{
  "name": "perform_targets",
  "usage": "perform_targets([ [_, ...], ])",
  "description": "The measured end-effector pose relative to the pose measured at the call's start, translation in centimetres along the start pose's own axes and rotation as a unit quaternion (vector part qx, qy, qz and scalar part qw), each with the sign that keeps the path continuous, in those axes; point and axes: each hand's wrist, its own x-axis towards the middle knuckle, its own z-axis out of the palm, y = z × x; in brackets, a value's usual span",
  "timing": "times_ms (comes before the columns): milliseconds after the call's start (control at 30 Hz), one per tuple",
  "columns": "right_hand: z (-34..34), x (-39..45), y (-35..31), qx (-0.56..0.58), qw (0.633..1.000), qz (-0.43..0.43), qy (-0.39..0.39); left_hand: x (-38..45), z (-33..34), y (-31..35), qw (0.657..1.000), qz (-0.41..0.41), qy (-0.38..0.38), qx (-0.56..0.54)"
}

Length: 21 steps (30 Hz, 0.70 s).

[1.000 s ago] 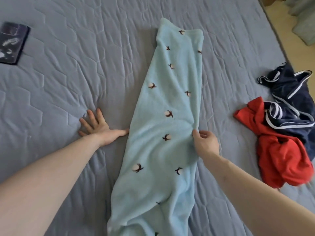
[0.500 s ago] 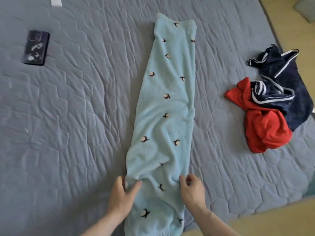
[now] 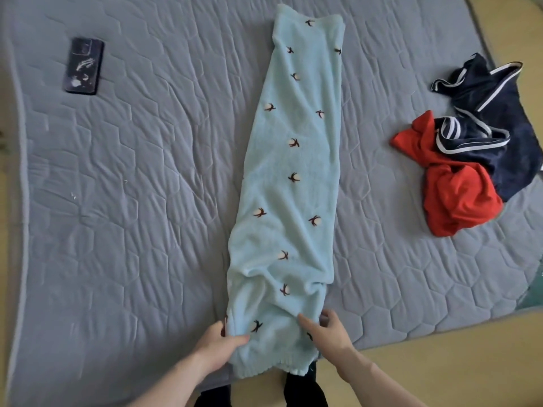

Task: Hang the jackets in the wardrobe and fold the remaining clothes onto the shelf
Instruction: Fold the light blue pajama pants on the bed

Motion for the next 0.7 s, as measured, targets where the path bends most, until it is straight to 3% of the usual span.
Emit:
perform_targets([
  [100, 0.6, -1.1, 1.0, -0.010, 1.000, -0.008, -0.005, -0.5, -0.4, -0.7, 0.999, 0.016, -0.032, 0.001],
  [233, 1.2, -3.1, 1.3, 0.012, 1.000, -0.028, -0.006, -1.9, -0.1, -1.1, 0.999, 0.036, -0.005, -0.030],
  [433, 1.1, -7.3, 1.5, -0.065, 0.997, -0.042, -0.008, -6.2, 0.7, -1.1, 0.998, 0.030, 0.034, 0.033],
  [700, -0.2, -13.9, 2.3, -0.143, 0.981, 0.102, -0.079, -12.6, -1.1, -1.3, 0.979, -0.055, -0.086, 0.175],
])
